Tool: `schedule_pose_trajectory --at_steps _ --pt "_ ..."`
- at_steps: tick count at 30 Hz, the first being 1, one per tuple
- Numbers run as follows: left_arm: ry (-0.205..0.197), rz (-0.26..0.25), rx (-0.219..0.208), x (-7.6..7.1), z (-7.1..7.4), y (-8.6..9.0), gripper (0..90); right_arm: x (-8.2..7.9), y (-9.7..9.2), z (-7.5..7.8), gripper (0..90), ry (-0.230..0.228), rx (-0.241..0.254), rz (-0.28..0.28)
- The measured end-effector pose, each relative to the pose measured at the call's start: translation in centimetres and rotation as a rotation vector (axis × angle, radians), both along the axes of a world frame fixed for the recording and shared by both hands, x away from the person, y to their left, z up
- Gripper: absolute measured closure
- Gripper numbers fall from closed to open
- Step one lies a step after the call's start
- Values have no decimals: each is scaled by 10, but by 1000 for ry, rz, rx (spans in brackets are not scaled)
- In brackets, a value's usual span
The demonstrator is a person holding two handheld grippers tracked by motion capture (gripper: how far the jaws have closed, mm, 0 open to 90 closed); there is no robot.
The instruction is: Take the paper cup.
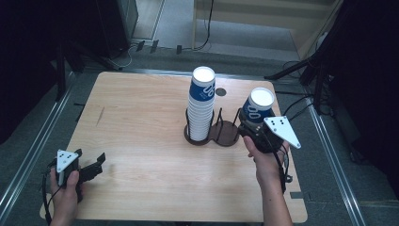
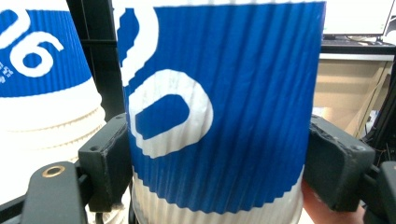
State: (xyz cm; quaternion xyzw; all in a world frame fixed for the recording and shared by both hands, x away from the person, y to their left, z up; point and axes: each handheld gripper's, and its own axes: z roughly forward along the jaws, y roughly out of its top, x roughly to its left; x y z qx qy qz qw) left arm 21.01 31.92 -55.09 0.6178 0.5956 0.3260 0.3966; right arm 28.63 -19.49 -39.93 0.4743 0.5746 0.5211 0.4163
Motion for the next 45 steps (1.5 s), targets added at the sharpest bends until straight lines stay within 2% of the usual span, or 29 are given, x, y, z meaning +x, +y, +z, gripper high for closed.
schedule_pose_trajectory --at_steps 8,13,22,26,36,45 --pt "1 1 -1 0 0 0 147 -3 1 -13 189 17 -8 -2" --pt "3 0 2 0 0 0 147 -7 2 -28 189 41 -5 0" --pt "2 8 -3 0 0 0 141 -11 6 -45 189 66 -27 13" --pt "3 7 -2 0 0 0 142 -13 9 -55 189 86 -20 17" --pt "5 5 -1 0 0 0 142 -20 13 -71 189 98 -22 24" --pt "8 0 -1 2 0 0 142 -26 21 -87 189 102 -49 38"
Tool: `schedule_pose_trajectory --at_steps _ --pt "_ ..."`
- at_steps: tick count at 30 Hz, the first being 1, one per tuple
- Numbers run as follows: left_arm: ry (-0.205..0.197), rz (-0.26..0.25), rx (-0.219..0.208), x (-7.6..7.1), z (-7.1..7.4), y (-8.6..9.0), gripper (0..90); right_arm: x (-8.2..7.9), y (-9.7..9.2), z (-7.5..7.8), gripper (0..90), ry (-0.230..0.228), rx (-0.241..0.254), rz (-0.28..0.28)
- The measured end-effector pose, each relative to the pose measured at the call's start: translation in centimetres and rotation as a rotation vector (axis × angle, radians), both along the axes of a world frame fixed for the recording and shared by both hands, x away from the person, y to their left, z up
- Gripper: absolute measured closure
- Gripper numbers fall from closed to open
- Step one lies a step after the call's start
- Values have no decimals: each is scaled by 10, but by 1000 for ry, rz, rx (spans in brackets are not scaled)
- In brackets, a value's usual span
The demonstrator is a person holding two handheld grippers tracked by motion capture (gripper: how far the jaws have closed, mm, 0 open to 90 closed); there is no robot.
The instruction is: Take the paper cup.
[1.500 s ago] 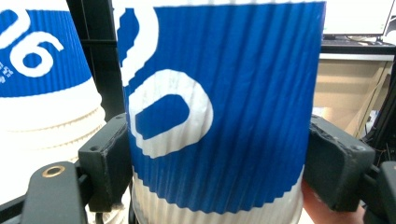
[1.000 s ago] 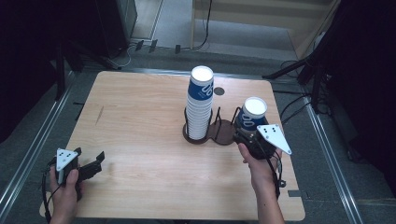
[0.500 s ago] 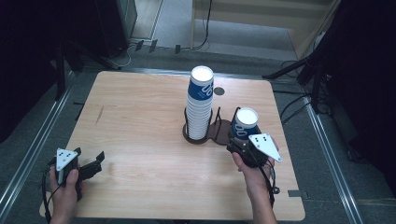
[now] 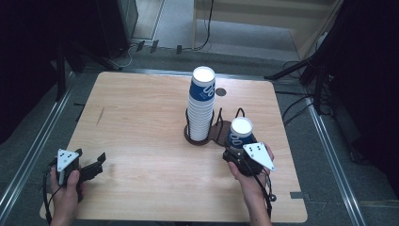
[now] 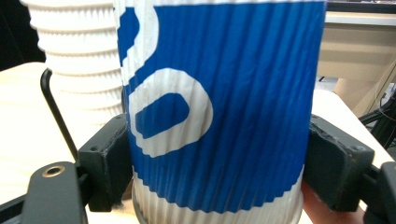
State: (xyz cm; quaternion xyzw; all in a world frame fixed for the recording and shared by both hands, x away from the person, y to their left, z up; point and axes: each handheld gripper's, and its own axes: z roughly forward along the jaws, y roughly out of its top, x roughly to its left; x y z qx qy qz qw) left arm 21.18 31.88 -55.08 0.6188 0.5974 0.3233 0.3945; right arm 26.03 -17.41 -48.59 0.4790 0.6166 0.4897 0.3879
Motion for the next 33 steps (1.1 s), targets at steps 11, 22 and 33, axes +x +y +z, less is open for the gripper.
schedule_pose_trajectory --at_steps 11,22,33 --pt "17 25 -28 3 0 3 139 -6 10 -17 189 17 -29 30" --pt "18 -6 -26 5 7 5 139 -12 16 -33 189 39 -91 55" --pt "22 -27 -16 7 16 -8 137 -15 25 -40 189 55 -115 85"
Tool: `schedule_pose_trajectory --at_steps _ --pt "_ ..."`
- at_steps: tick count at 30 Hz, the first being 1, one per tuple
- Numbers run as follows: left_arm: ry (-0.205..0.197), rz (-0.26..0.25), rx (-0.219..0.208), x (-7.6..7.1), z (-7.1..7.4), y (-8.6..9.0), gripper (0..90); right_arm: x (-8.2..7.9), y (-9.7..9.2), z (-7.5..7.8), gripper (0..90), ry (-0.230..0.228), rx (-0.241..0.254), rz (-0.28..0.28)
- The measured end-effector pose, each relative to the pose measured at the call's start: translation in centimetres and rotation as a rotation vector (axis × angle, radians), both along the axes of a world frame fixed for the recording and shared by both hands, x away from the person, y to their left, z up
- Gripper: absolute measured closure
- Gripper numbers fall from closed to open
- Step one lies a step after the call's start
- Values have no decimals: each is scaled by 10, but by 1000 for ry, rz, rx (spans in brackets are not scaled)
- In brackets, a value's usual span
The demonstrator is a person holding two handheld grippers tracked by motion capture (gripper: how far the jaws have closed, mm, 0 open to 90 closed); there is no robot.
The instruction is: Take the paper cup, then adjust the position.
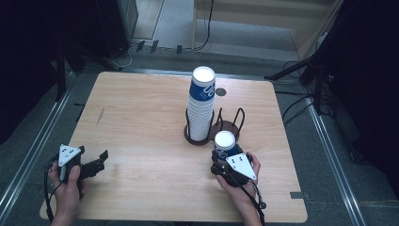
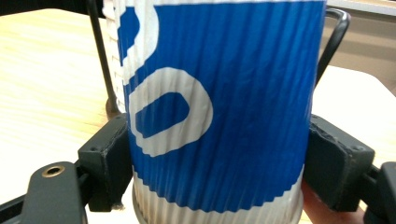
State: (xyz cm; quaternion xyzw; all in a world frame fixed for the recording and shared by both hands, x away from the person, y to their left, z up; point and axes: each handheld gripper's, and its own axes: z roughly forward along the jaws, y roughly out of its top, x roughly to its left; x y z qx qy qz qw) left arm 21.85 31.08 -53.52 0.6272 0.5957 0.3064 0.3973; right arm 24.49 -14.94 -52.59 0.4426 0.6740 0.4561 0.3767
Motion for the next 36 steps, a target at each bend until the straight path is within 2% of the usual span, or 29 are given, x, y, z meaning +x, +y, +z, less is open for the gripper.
schedule_pose_trajectory --at_steps 8,9,14,15,18,19,26,29,33,36 --pt "-14 -37 -31 1 8 -11 140 -1 6 -2 189 1 -16 16" --pt "-23 -48 -19 0 11 -17 140 -1 8 -3 189 -3 -25 20" --pt "-37 -93 -20 -1 20 -32 140 -2 13 -3 189 -3 -29 32" --pt "-43 -116 -11 -1 23 -40 139 -3 17 -3 189 -8 -45 40" --pt "-47 -123 -1 -1 26 -48 123 -5 22 -3 188 -11 -51 58" --pt "-55 -143 4 -1 29 -55 123 -5 24 -3 189 -10 -50 61" --pt "-45 -201 -7 4 35 -71 118 -5 32 0 189 -18 -57 80" --pt "-38 -249 -17 7 38 -81 120 -4 37 4 189 -26 -53 89" --pt "-33 -284 -24 12 43 -93 120 -3 44 8 189 -43 -70 104" --pt "-37 -292 -23 15 47 -99 133 -3 47 9 189 -49 -76 109"
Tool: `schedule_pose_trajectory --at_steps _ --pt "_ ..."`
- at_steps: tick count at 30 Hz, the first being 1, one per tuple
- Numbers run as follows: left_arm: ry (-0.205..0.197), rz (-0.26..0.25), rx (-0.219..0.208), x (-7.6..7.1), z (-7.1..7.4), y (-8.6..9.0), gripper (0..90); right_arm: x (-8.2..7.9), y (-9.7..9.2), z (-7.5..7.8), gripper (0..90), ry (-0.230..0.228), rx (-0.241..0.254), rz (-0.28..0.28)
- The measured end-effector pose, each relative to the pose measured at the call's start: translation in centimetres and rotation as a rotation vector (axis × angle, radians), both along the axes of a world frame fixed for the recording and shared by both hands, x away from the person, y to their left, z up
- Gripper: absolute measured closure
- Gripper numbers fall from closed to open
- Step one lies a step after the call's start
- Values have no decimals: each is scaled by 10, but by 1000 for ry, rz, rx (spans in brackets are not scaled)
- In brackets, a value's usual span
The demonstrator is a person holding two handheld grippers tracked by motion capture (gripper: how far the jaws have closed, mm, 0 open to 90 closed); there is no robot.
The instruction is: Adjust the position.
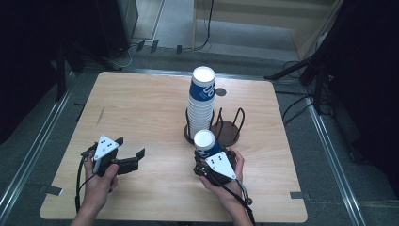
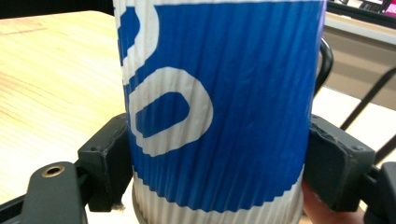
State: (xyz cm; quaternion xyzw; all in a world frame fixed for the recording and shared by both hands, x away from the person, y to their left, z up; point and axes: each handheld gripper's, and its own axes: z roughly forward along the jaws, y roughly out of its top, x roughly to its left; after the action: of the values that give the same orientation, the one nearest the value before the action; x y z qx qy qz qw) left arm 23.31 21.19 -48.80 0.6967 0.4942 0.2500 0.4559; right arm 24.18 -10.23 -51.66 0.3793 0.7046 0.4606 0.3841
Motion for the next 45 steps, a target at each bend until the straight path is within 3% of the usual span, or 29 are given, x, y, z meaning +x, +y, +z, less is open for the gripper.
schedule_pose_trajectory --at_steps 6,12,13,15,21,27,31,45 --pt "-2 -54 -14 8 10 -16 142 2 8 2 188 -30 -47 16" --pt "-20 -99 -21 7 11 -23 140 1 9 3 188 -37 -50 20" --pt "-24 -110 -45 8 11 -24 139 -1 12 1 188 -40 -68 27" --pt "-28 -127 -54 8 12 -26 140 -2 15 -1 188 -42 -85 36" --pt "-15 -172 -49 8 10 -34 141 -4 23 -7 188 -62 -140 58" --pt "-6 -219 -82 4 13 -33 147 -7 28 -13 188 -66 -198 64" --pt "-13 -249 -63 1 12 -41 153 -12 35 -17 188 -87 -262 81" --pt "-17 -325 -51 -3 6 -53 193 -21 49 -21 188 -156 -402 106"
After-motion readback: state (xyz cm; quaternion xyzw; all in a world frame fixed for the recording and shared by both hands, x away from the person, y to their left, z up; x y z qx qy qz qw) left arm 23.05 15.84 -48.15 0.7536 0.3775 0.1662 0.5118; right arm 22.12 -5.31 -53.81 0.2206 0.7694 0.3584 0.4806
